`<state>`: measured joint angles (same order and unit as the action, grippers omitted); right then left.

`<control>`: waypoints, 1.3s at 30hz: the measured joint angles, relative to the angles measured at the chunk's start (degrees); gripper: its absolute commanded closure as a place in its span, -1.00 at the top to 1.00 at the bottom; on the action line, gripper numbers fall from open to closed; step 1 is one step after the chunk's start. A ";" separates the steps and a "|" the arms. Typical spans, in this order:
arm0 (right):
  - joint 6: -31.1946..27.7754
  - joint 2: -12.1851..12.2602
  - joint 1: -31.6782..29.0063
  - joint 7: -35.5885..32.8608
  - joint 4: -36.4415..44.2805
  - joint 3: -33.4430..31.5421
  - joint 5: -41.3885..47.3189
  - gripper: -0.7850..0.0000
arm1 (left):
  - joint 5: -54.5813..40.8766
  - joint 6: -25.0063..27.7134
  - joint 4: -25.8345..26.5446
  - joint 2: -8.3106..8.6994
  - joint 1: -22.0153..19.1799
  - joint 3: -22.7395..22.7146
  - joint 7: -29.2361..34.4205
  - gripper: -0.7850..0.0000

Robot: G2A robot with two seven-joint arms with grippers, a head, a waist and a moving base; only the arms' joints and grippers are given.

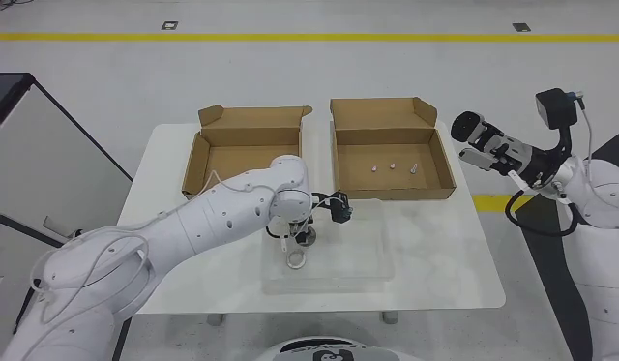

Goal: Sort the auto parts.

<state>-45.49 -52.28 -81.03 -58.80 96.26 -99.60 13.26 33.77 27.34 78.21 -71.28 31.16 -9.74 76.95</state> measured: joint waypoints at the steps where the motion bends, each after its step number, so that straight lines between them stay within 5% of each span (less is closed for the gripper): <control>1: 0.00 0.00 0.00 0.00 0.00 0.00 0.00 1.00 | 0.04 0.01 -0.12 -0.06 0.00 0.00 -0.01 0.00; 19: 0.00 0.00 0.00 0.00 0.00 0.00 0.00 1.00 | 0.92 0.57 -1.79 -1.21 0.24 0.00 -0.57 0.10; 29: 0.00 0.00 0.00 0.00 0.00 0.00 0.00 1.00 | 0.77 0.43 -1.32 -1.18 0.39 0.00 -0.42 -0.03; 35: 0.00 0.00 0.00 0.00 0.00 0.00 0.00 1.00 | 0.95 0.87 -1.99 -1.39 0.83 0.00 -0.87 -0.26; 37: 0.00 0.00 0.00 0.00 0.00 0.00 0.00 1.00 | 0.94 0.92 -2.14 -1.47 0.87 0.00 -0.92 -0.96; 39: 0.00 0.00 0.00 0.00 0.00 0.00 0.00 1.00 | 1.01 0.95 -2.29 -1.56 0.86 0.00 -0.95 -1.00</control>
<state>-45.49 -52.28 -81.03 -58.80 96.26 -99.60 13.26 34.78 28.29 75.92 -72.84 32.02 -9.74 76.00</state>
